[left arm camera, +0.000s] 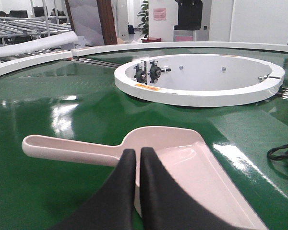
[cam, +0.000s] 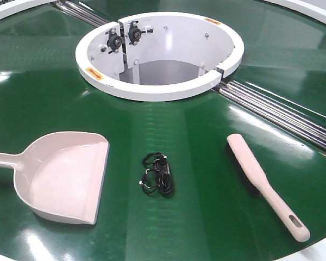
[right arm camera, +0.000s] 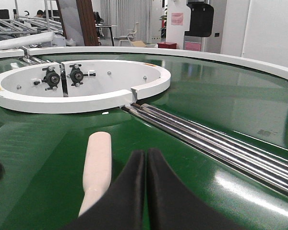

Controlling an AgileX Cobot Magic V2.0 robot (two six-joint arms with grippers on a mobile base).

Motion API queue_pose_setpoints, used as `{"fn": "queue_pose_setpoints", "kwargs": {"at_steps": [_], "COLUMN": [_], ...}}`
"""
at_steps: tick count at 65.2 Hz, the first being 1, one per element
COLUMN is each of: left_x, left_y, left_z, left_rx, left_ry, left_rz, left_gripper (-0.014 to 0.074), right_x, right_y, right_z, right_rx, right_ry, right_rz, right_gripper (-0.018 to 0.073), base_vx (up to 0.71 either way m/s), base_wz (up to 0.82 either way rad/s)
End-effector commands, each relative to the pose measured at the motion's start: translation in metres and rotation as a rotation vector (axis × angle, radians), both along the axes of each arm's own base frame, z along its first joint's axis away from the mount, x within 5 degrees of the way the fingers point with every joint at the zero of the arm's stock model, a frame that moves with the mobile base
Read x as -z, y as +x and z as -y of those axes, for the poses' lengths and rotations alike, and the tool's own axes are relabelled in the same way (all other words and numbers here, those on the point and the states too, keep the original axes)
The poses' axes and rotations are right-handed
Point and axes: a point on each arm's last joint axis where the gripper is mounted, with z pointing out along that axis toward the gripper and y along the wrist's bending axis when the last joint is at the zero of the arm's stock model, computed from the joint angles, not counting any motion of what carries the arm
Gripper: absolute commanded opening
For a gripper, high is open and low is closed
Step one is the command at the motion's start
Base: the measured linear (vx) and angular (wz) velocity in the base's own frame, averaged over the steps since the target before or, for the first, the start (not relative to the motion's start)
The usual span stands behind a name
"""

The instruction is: Clean and inspect green conveyor with broom and dustpan

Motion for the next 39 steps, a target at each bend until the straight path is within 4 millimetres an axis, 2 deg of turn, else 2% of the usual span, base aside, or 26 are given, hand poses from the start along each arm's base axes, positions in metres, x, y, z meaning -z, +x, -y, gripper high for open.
{"fn": "queue_pose_setpoints", "kwargs": {"at_steps": [1,39], "left_x": [-0.0038,-0.0038], "left_y": [-0.0006,-0.0006], "left_z": [-0.0001,-0.0001], "left_rx": [0.000,0.000], "left_ry": [-0.018,-0.018], "left_rz": [0.072,0.072], "left_gripper": [-0.0006,-0.0006], "right_x": [-0.0062,-0.0062], "right_y": [-0.0008,-0.0008], "right_z": [-0.0006,-0.0006], "right_rx": [-0.008,-0.008], "right_ry": [0.001,0.001], "right_rz": [0.081,0.081], "right_gripper": [-0.0008,-0.0008], "base_vx": [0.00,0.00], "base_wz": [0.00,0.00]}}
